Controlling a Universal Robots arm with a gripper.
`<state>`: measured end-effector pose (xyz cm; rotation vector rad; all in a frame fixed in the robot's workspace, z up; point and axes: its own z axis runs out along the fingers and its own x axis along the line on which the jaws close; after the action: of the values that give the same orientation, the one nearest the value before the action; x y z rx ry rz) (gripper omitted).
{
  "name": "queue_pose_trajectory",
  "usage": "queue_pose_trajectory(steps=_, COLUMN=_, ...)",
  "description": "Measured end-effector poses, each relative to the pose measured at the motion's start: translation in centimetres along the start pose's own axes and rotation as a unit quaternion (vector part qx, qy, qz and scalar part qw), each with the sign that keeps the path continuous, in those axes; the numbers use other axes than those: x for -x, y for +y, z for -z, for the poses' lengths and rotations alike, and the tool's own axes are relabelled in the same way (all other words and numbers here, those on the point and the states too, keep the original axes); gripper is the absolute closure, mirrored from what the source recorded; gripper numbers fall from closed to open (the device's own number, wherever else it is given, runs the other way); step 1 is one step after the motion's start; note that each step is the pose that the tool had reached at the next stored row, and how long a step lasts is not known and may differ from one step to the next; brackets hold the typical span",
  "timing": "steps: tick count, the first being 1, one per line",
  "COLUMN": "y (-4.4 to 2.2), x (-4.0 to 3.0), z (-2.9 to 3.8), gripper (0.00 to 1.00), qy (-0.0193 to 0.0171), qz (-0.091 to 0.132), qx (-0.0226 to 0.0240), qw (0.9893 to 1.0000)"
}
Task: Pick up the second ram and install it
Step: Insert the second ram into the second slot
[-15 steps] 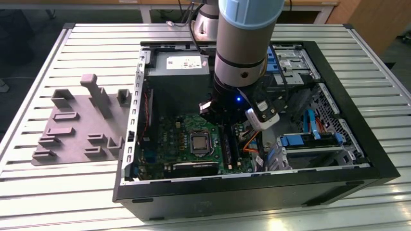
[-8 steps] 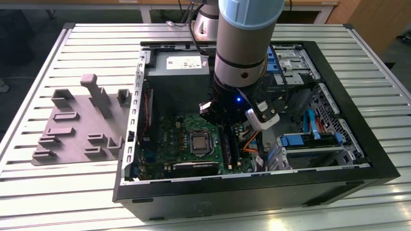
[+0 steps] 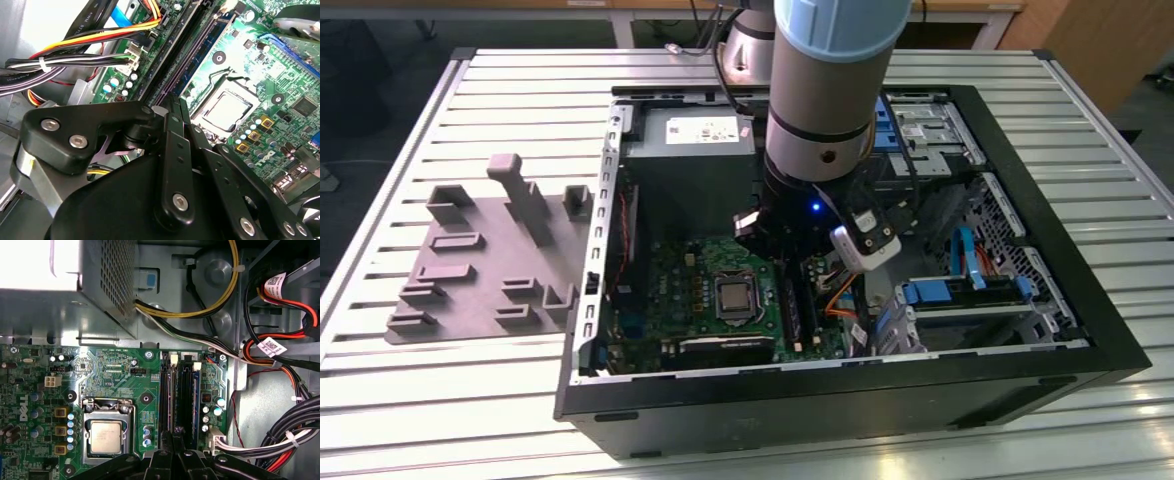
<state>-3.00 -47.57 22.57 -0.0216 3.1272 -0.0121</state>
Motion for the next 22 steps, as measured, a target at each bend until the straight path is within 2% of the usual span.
queue_pose_trajectory(steps=12, y=0.0, x=0.01, z=0.0, gripper=0.89, qy=0.0, qz=-0.005, qx=-0.0001, qw=1.0)
queue_pose_trajectory(steps=18, y=0.0, x=0.06, z=0.0, gripper=0.89, qy=0.0001, qz=-0.019, qx=-0.0003, qw=0.9998)
queue_pose_trajectory(steps=22, y=0.0, x=0.06, z=0.0, gripper=0.89, qy=0.0002, qz=-0.021, qx=-0.0003, qw=0.9998)
